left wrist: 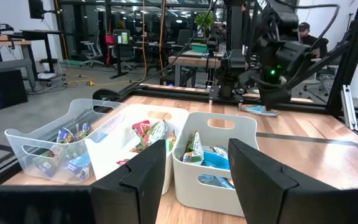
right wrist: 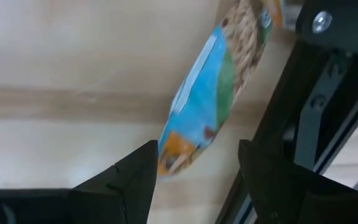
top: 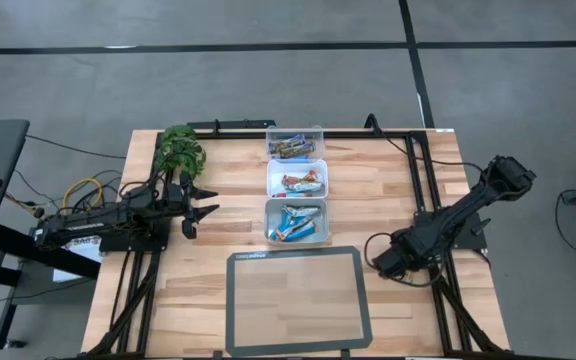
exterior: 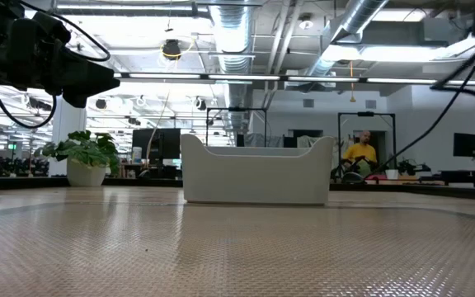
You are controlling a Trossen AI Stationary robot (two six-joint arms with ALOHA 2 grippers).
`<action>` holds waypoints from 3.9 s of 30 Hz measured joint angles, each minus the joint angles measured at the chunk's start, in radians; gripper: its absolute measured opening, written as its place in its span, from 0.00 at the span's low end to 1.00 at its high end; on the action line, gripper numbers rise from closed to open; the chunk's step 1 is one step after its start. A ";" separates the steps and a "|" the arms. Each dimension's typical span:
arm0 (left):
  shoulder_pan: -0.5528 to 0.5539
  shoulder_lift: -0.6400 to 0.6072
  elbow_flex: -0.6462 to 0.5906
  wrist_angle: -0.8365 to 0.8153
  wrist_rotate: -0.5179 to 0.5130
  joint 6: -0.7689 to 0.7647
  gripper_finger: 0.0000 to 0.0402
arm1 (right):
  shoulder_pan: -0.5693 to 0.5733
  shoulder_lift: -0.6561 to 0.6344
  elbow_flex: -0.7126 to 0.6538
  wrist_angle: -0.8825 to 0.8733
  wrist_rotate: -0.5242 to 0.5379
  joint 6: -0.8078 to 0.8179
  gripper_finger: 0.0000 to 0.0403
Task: Pick and place Granola Bars by type
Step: Put the orange granola bar into the gray bin, then return to Home Position
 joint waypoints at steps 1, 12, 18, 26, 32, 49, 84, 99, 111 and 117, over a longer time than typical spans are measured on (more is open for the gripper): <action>0.000 0.000 0.000 0.000 0.000 0.000 0.42 | -0.003 0.000 -0.014 0.007 0.000 0.000 0.53; 0.000 0.000 0.000 0.000 0.000 0.000 0.42 | -0.008 -0.007 -0.140 0.202 0.005 0.001 0.53; 0.000 0.000 0.000 0.000 0.000 0.000 0.42 | -0.029 -0.014 -0.141 0.222 0.026 -0.019 0.37; 0.000 0.000 0.000 0.000 0.000 0.000 0.42 | -0.074 -0.012 -0.137 0.276 0.051 -0.104 0.09; 0.000 0.000 0.000 0.000 0.000 0.000 0.42 | -0.136 -0.061 -0.085 0.404 0.251 -0.224 0.07; 0.000 0.000 0.000 0.000 0.000 0.000 0.42 | -0.521 -0.199 0.050 1.038 0.278 -0.897 0.09; 0.000 0.000 0.000 0.000 -0.001 0.000 0.42 | -0.669 0.156 0.394 0.616 0.128 -1.975 0.50; 0.000 0.000 0.000 0.000 0.000 0.000 0.42 | -0.533 -0.485 -0.107 1.018 0.245 -1.786 0.56; 0.000 0.000 0.000 0.000 0.000 0.000 0.42 | -0.446 -0.772 -0.468 1.456 0.243 -1.820 0.56; 0.000 0.000 0.000 0.000 0.000 0.000 0.42 | -0.454 -0.801 -0.580 1.622 0.187 -1.843 0.56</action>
